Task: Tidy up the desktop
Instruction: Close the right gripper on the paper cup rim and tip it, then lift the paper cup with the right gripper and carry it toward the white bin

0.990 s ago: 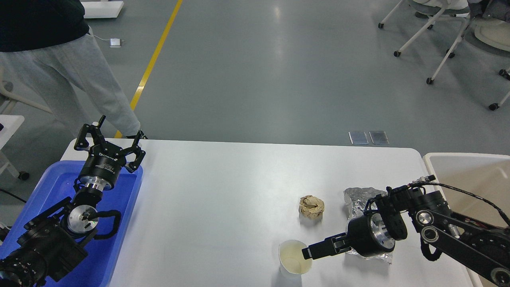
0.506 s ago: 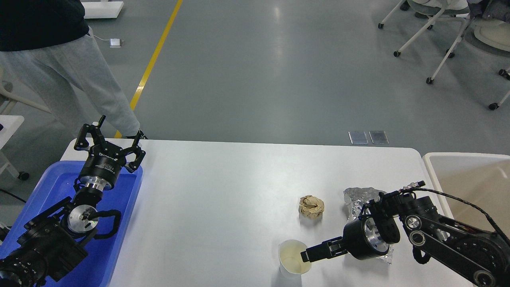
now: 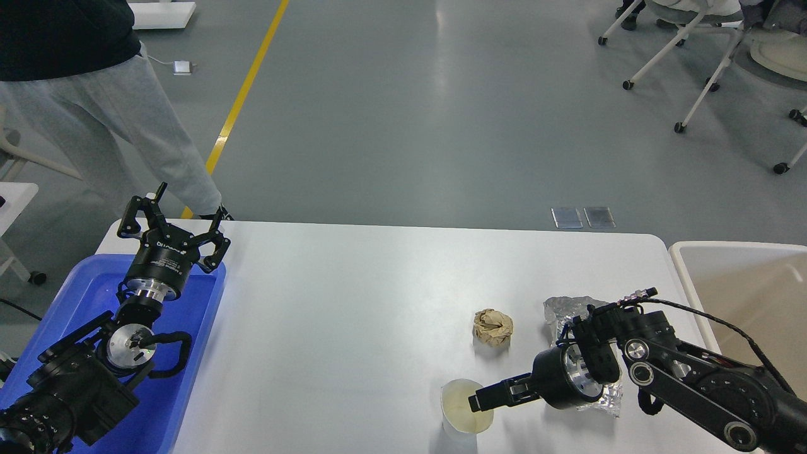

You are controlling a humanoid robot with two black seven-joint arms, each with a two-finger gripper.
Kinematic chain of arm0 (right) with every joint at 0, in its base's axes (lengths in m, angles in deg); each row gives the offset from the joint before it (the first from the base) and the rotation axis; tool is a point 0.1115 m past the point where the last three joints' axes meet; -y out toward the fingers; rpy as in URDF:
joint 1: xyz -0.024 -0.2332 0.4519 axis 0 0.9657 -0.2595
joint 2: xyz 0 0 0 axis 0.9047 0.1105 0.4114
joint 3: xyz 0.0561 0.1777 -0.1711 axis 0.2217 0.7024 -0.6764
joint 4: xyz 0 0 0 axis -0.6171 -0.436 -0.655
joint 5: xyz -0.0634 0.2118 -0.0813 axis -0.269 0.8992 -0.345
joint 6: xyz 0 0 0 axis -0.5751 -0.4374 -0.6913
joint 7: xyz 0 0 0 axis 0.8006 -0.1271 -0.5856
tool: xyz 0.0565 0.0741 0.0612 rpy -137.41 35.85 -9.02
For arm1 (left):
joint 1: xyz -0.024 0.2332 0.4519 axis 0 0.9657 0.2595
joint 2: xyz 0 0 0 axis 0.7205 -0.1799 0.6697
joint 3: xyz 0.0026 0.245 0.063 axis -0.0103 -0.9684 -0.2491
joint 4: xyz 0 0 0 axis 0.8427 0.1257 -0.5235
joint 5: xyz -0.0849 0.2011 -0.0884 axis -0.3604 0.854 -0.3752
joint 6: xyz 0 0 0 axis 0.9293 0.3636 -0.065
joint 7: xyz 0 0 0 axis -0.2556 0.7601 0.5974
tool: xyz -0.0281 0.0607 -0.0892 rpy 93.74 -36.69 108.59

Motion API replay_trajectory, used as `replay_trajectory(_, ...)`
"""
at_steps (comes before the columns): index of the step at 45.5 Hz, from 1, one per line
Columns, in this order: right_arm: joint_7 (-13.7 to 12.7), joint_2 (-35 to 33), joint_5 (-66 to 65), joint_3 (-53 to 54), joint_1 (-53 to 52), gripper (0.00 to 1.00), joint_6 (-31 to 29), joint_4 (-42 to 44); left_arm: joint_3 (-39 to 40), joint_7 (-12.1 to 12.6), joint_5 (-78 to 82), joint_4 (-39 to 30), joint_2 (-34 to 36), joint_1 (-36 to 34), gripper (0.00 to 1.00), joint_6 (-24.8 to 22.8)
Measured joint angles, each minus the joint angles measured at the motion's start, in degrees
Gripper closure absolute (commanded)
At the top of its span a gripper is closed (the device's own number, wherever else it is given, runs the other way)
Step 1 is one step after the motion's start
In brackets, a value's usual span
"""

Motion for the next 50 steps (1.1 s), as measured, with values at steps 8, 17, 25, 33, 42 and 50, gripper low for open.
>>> replay_trajectory(8, 0.28, 0.23, -0.26, -0.38, -0.69, 0.96, 0.21, 0.62, 0.00, 0.00, 0.00, 0.00, 0.00, 0.00, 0.00, 0.00)
replay_trajectory(17, 0.63, 0.15, -0.70, -0.87, -1.18, 1.00, 0.20, 0.69, 0.00, 0.00, 0.00, 0.00, 0.00, 0.00, 0.00, 0.00)
replay_trajectory(25, 2.44, 0.09, -1.79, -2.24, -1.49, 1.00, 0.02, 0.18, 0.00, 0.00, 0.00, 0.00, 0.00, 0.00, 0.00, 0.00)
replay_trajectory(33, 4.11, -0.77, -2.71, -2.86, -2.33, 1.00, -0.01, -1.43, 0.00, 0.00, 0.00, 0.01, 0.00, 0.00, 0.00, 0.00)
replay_trajectory(42, 4.77, -5.14, -1.83, -3.35, -6.23, 1.00, -0.15, -3.59, 0.00, 0.00, 0.05, 0.01, 0.00, 0.00, 0.00, -0.01)
replay_trajectory(50, 4.93, -9.74, 1.61, -3.94, -12.08, 1.00, -0.31, -5.29, 0.00, 0.00, 0.07, 0.01, 0.00, 0.00, 0.00, -0.07)
